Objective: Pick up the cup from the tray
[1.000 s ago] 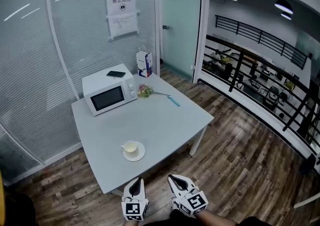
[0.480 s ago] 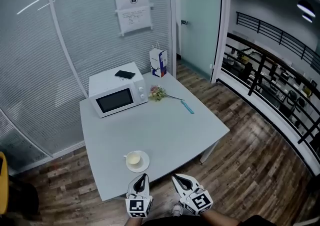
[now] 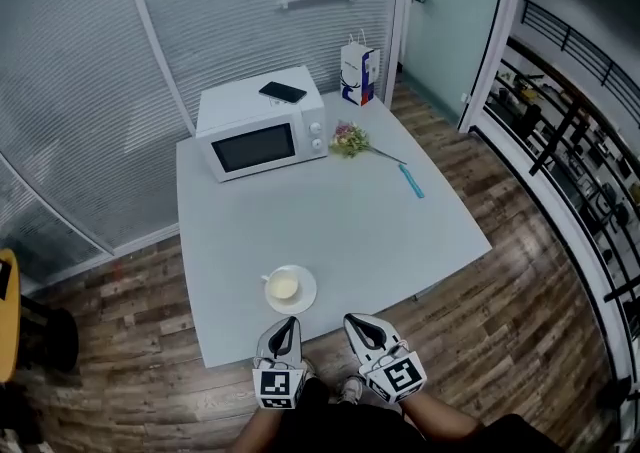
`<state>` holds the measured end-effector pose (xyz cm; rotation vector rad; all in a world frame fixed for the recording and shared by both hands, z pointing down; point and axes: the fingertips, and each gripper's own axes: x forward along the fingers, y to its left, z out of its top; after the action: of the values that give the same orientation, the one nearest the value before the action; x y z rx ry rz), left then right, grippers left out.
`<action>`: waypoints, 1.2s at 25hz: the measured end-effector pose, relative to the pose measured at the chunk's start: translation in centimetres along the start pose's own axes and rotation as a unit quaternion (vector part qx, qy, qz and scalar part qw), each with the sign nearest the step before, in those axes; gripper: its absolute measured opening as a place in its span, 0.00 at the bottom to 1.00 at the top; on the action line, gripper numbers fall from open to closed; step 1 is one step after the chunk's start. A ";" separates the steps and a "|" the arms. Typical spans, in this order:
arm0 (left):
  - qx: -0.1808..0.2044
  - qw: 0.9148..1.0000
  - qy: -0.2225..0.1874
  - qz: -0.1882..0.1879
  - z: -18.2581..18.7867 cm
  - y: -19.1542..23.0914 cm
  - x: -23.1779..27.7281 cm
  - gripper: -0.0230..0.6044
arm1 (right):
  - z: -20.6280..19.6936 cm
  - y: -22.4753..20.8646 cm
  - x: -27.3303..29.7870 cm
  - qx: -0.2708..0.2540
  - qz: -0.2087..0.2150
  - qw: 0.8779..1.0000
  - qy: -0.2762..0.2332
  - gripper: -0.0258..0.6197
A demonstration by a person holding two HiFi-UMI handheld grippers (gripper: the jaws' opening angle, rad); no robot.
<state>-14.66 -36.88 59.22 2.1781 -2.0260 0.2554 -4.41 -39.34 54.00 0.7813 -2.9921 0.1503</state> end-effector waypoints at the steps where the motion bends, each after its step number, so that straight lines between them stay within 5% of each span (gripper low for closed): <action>1: 0.000 1.000 0.004 0.001 -0.3 0.6 0.3 0.04 | -0.3 0.0 0.6 0.003 0.001 1.000 0.005 0.05; 10: -0.005 0.999 0.033 0.008 -3.6 4.2 3.2 0.09 | -3.1 0.7 5.6 0.011 0.016 0.998 0.054 0.05; 14: -0.019 0.998 0.062 0.012 -6.3 5.3 4.3 0.48 | -4.6 0.8 7.2 0.011 0.020 0.997 0.071 0.05; 18: -0.025 0.995 0.095 0.002 -9.1 5.8 6.0 0.69 | -5.6 0.6 7.9 0.014 0.018 0.996 0.089 0.05; 30: 0.002 0.991 0.130 -0.011 -12.4 7.3 11.4 0.75 | -7.6 -1.5 7.9 0.019 -0.004 0.993 0.114 0.05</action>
<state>-21.36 -45.64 73.92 2.0446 -1.8583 0.5121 -10.38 -43.70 62.18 0.7262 -2.7781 0.2767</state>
